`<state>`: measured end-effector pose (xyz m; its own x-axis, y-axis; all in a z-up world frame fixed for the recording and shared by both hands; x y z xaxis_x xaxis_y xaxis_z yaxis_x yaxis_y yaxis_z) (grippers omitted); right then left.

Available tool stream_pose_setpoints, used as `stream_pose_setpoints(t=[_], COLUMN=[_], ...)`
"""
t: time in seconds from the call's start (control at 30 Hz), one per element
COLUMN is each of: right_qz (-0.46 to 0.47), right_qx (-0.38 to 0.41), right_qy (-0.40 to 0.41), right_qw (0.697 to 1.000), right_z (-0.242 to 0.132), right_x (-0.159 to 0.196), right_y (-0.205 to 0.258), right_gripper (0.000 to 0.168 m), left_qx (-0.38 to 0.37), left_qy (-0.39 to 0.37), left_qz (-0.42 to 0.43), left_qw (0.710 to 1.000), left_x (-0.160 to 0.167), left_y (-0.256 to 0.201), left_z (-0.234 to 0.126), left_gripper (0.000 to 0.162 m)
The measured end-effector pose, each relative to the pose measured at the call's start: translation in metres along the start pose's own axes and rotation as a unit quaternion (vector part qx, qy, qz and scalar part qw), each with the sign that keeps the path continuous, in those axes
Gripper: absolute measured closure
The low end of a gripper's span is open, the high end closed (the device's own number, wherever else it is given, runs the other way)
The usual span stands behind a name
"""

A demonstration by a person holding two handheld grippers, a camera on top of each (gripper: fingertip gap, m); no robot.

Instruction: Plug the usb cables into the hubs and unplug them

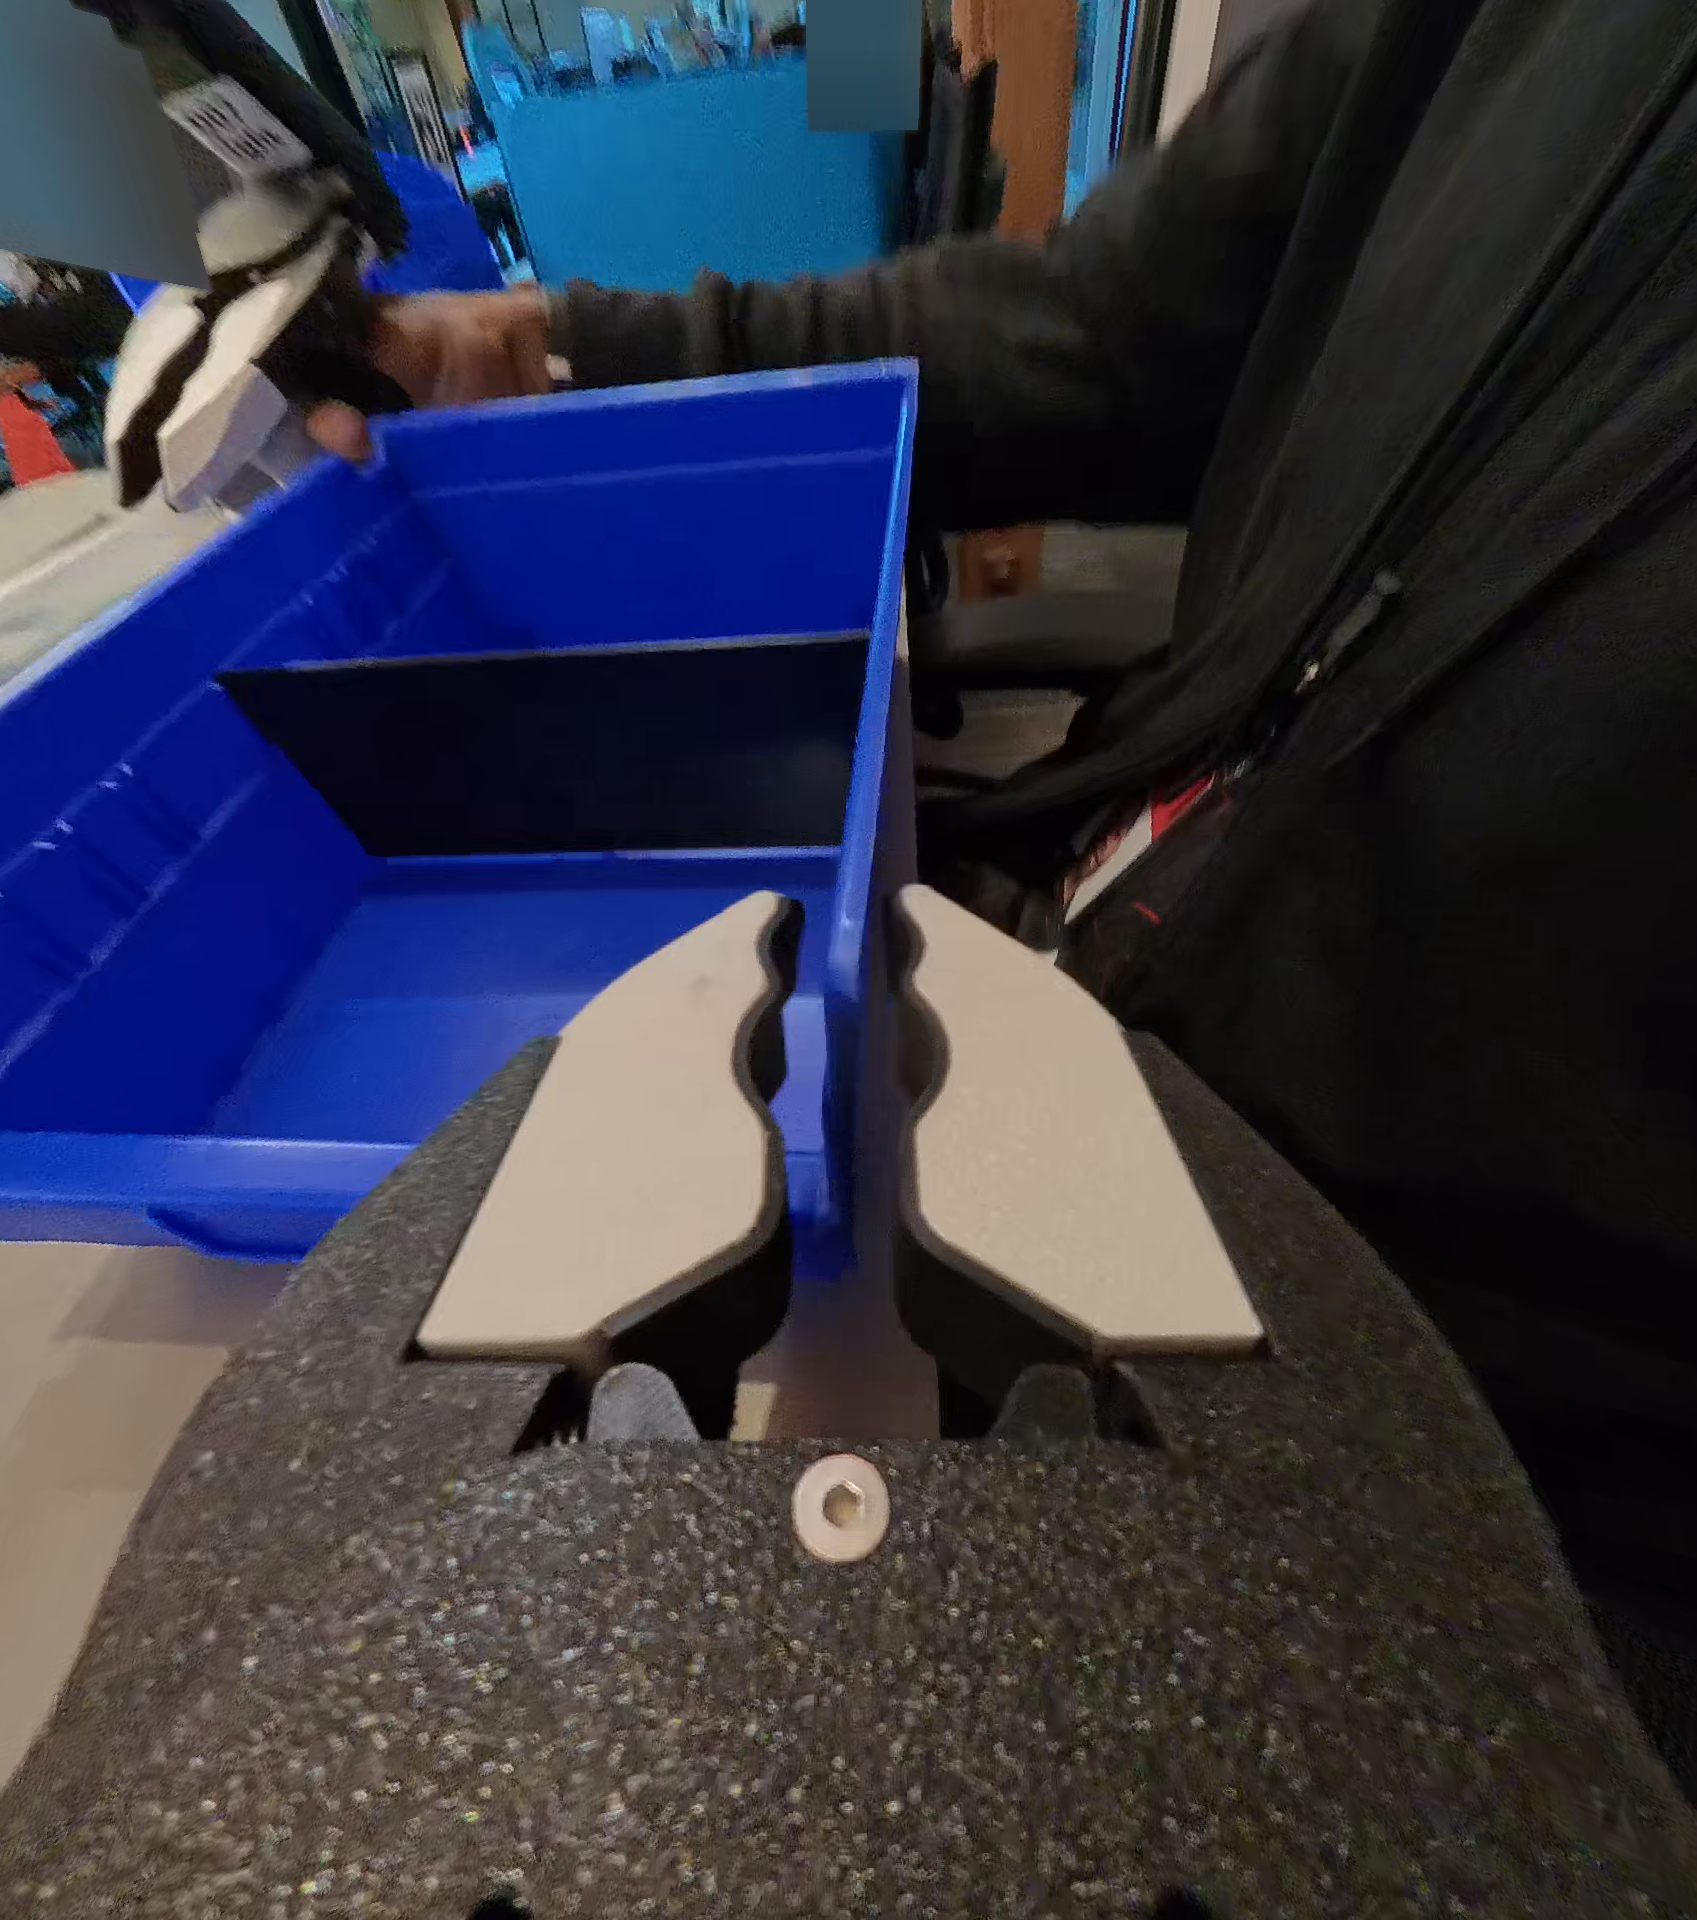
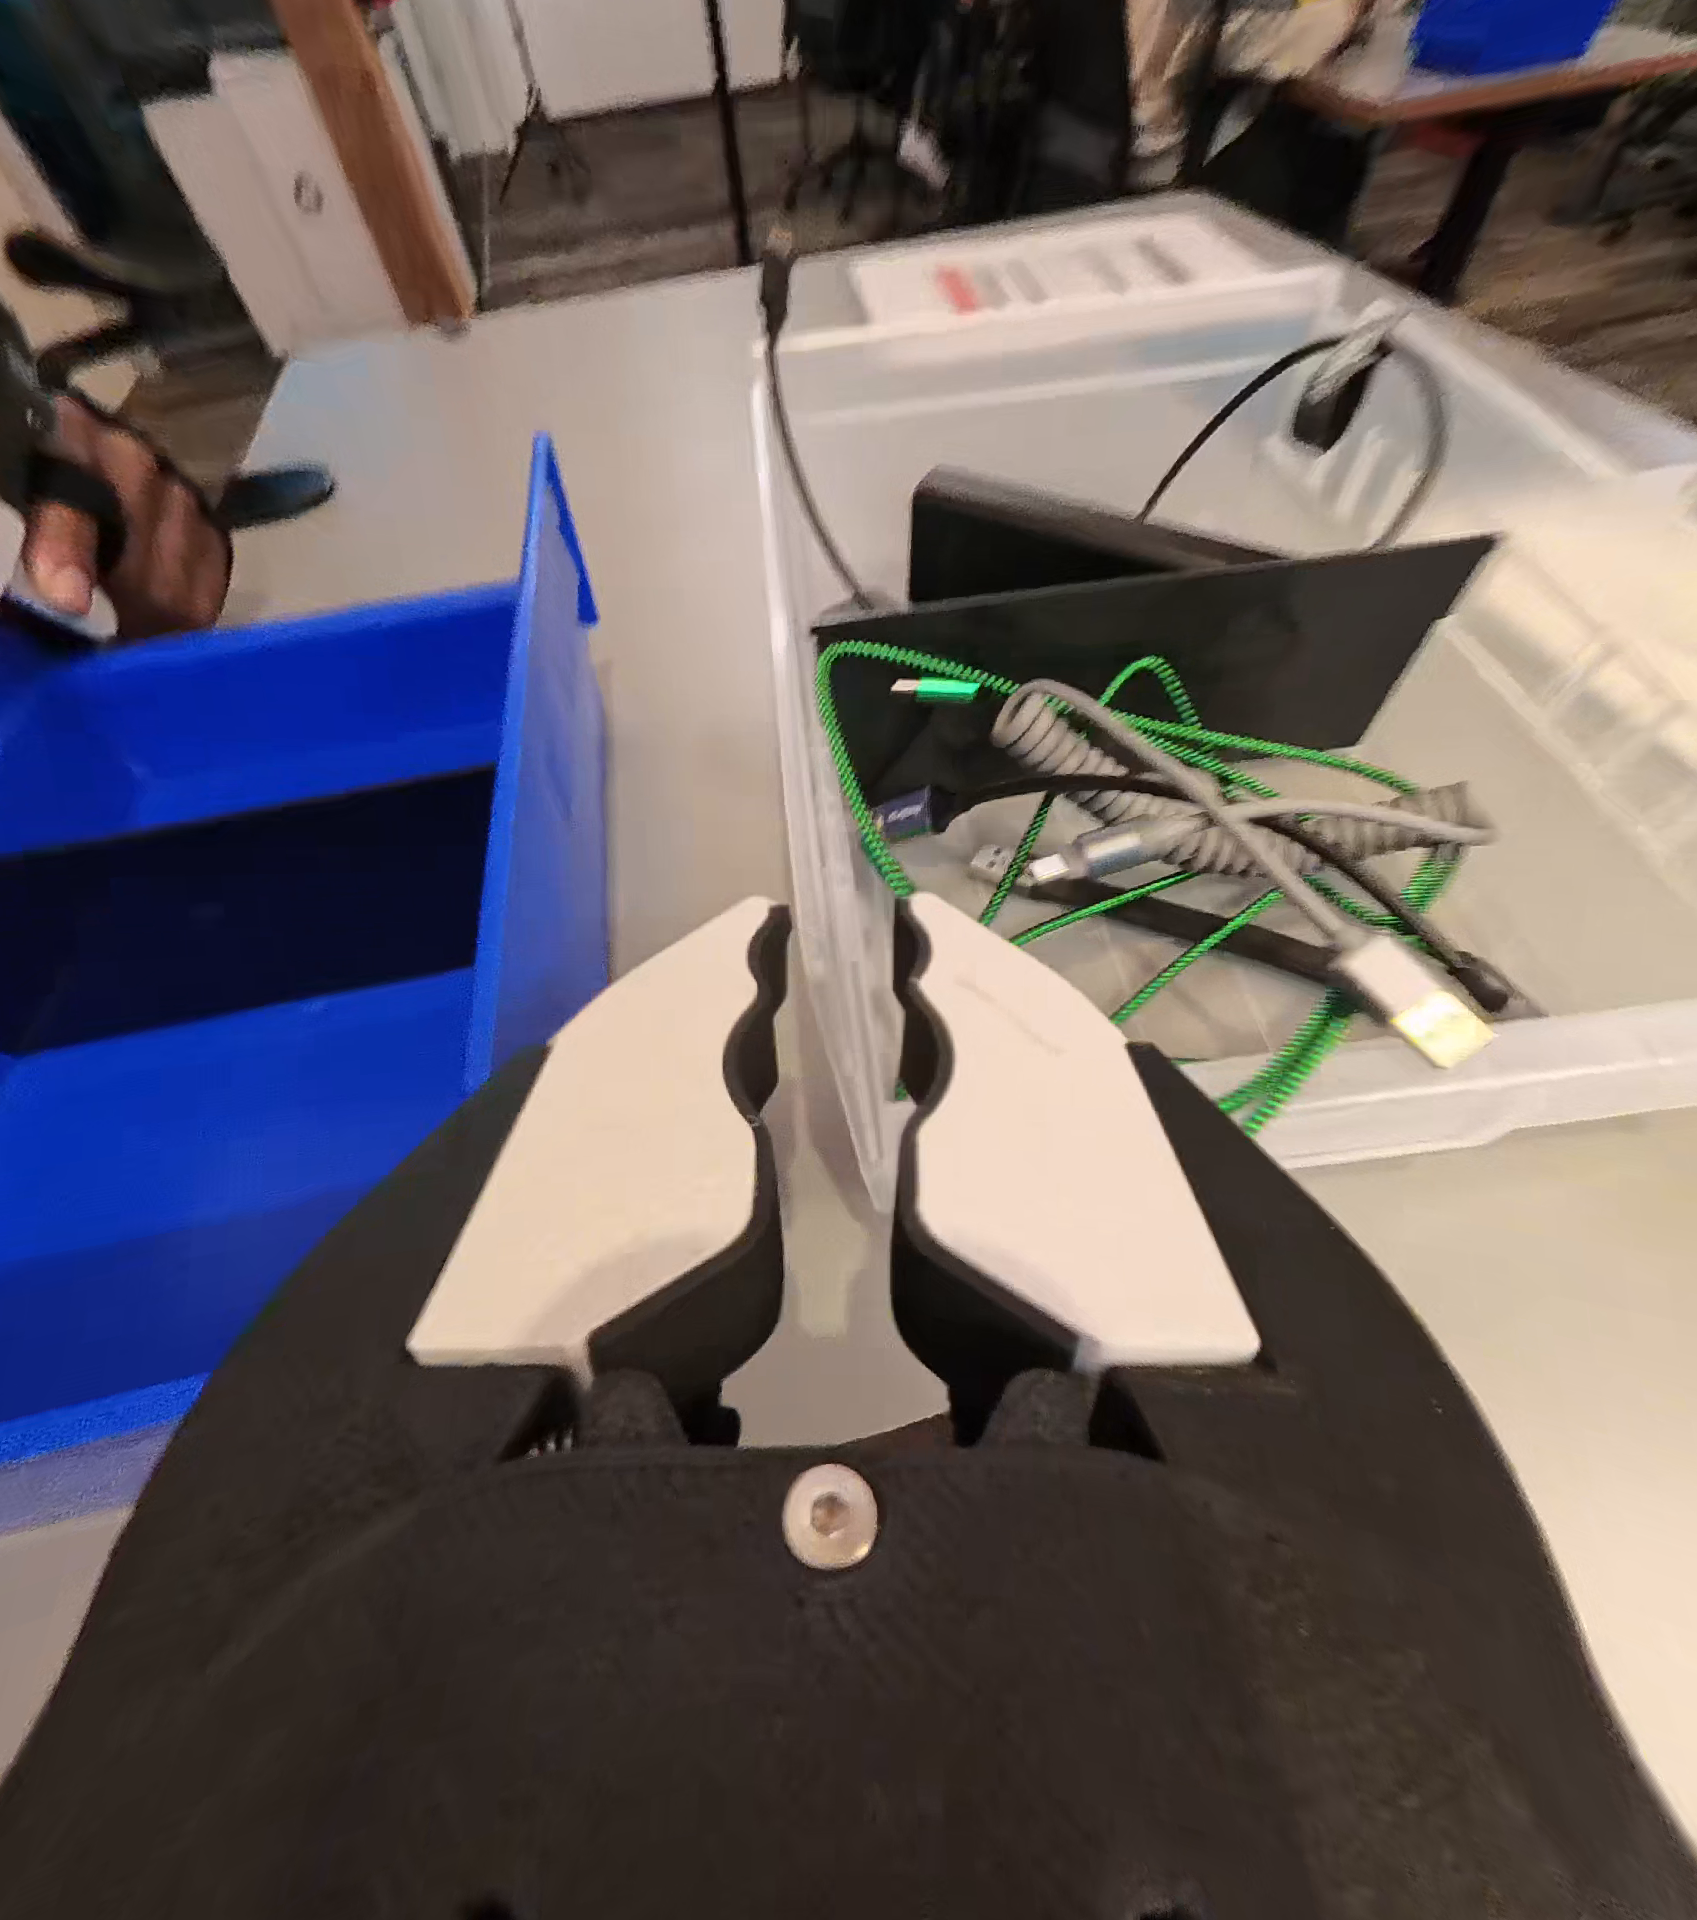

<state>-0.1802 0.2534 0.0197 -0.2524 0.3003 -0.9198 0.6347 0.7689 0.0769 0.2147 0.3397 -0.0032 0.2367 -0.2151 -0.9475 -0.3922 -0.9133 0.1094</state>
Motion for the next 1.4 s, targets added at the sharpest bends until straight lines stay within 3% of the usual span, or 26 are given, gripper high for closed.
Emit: stream_pose_setpoints(t=[0.1,0.2,0.33,0.5,0.7,0.83,1.0,1.17,1.3,1.33,1.4], right_qz=[0.054,0.134,0.172,0.198,0.230,0.251,0.261,0.274,0.267,0.259,0.248], right_qx=[0.042,0.093,0.117,0.096,0.074,0.072,0.038,0.044,0.066,0.073,0.074], right_qy=[-0.071,-0.102,-0.065,0.002,0.064,0.106,0.127,0.139,0.160,0.170,0.187], right_qw=[0.995,0.981,0.976,0.976,0.968,0.959,0.956,0.951,0.948,0.948,0.948], right_z=[-0.034,-0.070,-0.086,-0.071,-0.050,-0.043,-0.036,-0.029,-0.024,-0.023,-0.022], right_x=[-0.011,-0.008,0.006,0.019,0.029,0.032,0.025,0.022,0.021,0.021,0.022], right_y=[-0.007,-0.010,0.031,0.094,0.127,0.120,0.127,0.127,0.122,0.121,0.118], right_gripper=[0.143,0.139,0.121,0.107,0.097,0.095,0.094,0.093,0.099,0.104,0.106], left_qx=[-0.011,-0.090,-0.251,-0.361,-0.345,-0.279,-0.232,-0.236,-0.218,-0.203,-0.214], left_qy=[-0.062,-0.118,-0.158,-0.098,0.098,0.182,0.234,0.328,0.397,0.402,0.425], left_qz=[-0.006,-0.036,-0.145,-0.289,-0.388,-0.448,-0.461,-0.437,-0.440,-0.439,-0.421], left_qw=[0.998,0.988,0.944,0.881,0.849,0.830,0.824,0.804,0.775,0.777,0.772], left_x=[-0.015,-0.028,-0.037,-0.040,-0.031,-0.014,-0.005,0.004,0.023,0.024,0.026], left_y=[-0.001,0.016,0.074,0.173,0.287,0.338,0.366,0.375,0.377,0.376,0.378], left_z=[-0.019,-0.043,-0.072,-0.089,-0.064,-0.034,-0.004,0.018,0.027,0.030,0.029], left_gripper=[0.130,0.120,0.105,0.100,0.100,0.103,0.099,0.099,0.125,0.140,0.143])
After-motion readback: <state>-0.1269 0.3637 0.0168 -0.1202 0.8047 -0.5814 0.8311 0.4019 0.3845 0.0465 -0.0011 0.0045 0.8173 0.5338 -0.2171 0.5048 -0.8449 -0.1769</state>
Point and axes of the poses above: each gripper's, where its closed fingertips meet, z out along the fingers, x out of its underside, y = z × x across the jaws, the point moved 7 cm from there along -z, back along the fingers, and after that the axes turned 2 degrees about y, right-handed, at the moved point
